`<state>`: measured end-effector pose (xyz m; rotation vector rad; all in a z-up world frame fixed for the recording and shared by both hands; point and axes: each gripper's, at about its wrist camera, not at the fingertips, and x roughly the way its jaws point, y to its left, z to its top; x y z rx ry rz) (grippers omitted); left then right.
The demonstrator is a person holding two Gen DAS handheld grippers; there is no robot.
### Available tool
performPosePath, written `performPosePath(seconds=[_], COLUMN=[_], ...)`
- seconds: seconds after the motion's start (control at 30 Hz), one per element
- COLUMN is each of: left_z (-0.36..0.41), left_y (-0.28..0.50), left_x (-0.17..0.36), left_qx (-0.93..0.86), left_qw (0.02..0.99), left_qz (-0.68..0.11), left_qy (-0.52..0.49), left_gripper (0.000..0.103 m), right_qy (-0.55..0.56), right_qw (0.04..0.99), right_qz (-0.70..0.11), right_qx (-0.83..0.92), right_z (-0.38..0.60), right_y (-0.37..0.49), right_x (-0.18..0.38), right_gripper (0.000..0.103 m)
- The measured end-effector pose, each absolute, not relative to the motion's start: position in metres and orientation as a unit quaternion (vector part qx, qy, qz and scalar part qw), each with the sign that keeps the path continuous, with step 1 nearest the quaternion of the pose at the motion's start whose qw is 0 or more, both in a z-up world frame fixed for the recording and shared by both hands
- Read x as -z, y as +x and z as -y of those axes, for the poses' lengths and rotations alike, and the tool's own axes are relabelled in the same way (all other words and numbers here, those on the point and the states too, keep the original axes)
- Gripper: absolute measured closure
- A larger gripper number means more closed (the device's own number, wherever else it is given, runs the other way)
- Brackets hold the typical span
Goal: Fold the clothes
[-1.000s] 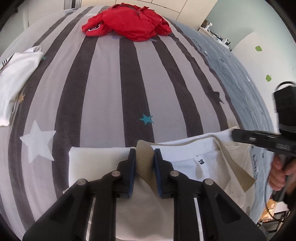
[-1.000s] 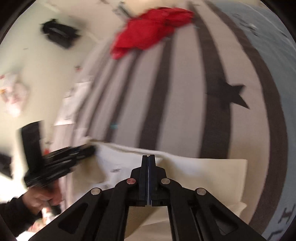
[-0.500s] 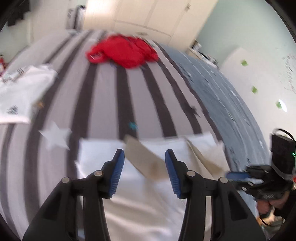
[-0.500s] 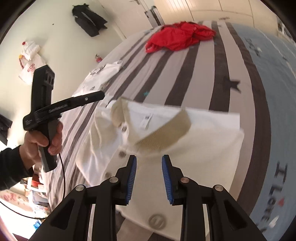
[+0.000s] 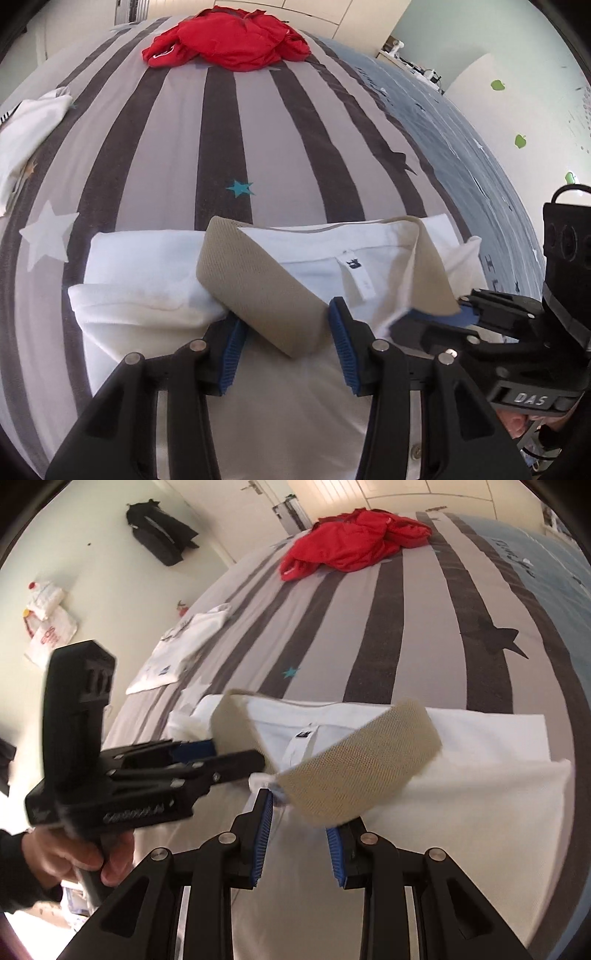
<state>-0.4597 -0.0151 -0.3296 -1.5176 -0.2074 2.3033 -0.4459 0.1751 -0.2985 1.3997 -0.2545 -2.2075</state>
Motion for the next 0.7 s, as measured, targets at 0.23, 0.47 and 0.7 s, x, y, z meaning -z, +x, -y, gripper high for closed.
performPosePath(seconds=[0.23, 0.47, 0.7], left_z=[0.021, 0.035, 0.062], left_y=[-0.460, -0.441, -0.407], left_x=[0.332, 0.301, 0.267], left_qx=[-0.822, -0.838, -0.876], left_qw=[0.180, 0.174, 0.118], left_qz=[0.093, 0.096, 0.067], left_qy=[-0.533, -0.509, -0.463], left_gripper=[0.061, 0.061, 0.061], right_qy=[0.528, 0.520, 0.477], right_qw=[0.237, 0.235, 0.201], right_qz=[0.072, 0.067, 0.040], right_qx=[0.812, 0.818, 0.854], right_z=[-0.164, -0.169, -0.208], right_y=[-0.455, -0.445, -0.400], right_x=[0.316, 0.311, 0.268], right_gripper=[0.079, 0.079, 0.079])
